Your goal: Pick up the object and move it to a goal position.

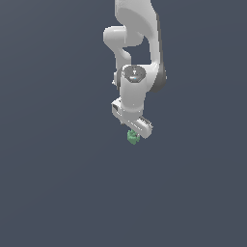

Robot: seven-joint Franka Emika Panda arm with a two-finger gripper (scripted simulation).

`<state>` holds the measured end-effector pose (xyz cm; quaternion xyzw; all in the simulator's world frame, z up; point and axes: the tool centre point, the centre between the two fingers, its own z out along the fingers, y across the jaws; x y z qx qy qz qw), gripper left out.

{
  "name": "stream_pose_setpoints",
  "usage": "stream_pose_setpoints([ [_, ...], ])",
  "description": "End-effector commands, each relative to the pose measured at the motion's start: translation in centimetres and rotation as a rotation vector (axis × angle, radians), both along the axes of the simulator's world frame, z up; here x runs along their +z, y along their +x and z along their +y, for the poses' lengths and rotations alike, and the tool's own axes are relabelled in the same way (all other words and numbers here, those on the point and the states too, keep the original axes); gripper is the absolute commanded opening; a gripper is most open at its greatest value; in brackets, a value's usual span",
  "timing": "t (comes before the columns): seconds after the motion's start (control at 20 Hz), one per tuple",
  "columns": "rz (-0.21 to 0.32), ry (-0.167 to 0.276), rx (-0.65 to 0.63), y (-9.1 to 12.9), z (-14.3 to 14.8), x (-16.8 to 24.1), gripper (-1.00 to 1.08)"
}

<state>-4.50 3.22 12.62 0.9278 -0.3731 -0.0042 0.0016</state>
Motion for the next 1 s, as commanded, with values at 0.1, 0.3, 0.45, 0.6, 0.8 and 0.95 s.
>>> stream_pose_setpoints([
  [0.1,-0.004,-0.001,-0.086,-0.4,0.9,-0.3,1.00],
  [0.3,-0.006,-0.001,-0.140,-0.7,1.5,-0.5,1.00],
  [0.45,-0.008,-0.001,-0.169,-0.9,1.9,-0.6,1.00],
  [0.6,-0.008,-0.001,-0.187,-1.0,2.1,-0.7,1.00],
  [0.8,-0.009,-0.001,-0.197,-1.0,2.2,-0.8,1.00],
  [0.95,-0.009,-0.001,-0.192,-1.0,2.2,-0.9,1.00],
])
